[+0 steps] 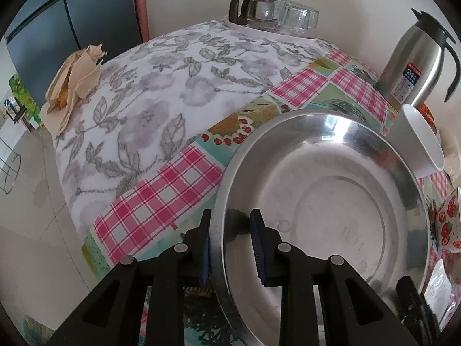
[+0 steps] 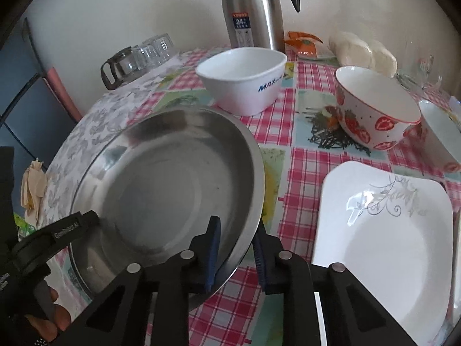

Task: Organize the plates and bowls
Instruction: 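Carry the steel basin with the left gripper over the table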

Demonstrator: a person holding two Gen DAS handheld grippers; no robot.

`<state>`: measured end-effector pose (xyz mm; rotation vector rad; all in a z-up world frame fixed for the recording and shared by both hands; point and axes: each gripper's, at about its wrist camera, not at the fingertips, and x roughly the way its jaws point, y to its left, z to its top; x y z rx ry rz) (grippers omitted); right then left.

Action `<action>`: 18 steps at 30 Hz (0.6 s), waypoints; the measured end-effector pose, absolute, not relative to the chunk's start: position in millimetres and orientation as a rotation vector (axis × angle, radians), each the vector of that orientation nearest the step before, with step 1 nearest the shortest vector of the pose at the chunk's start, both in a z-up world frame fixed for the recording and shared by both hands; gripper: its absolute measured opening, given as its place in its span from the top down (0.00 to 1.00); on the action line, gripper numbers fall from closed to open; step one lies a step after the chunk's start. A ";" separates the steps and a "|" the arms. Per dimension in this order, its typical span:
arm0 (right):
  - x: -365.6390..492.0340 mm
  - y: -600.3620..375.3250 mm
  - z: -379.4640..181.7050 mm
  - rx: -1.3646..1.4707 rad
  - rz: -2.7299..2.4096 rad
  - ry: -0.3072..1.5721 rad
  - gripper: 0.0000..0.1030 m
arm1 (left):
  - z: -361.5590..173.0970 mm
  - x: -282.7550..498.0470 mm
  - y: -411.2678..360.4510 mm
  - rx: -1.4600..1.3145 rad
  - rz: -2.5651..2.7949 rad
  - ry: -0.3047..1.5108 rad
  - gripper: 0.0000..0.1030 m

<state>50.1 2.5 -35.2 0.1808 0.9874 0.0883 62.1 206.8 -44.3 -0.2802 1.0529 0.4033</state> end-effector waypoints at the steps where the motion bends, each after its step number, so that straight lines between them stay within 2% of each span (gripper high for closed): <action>1: 49.2 1.8 -33.1 0.182 0.089 0.984 0.79 | -43.0 61.7 205.7 -0.274 0.401 1.049 0.75; 18: 33.8 -18.7 -0.9 0.169 0.084 0.896 0.79 | -22.4 53.3 172.9 -0.162 0.373 0.991 0.75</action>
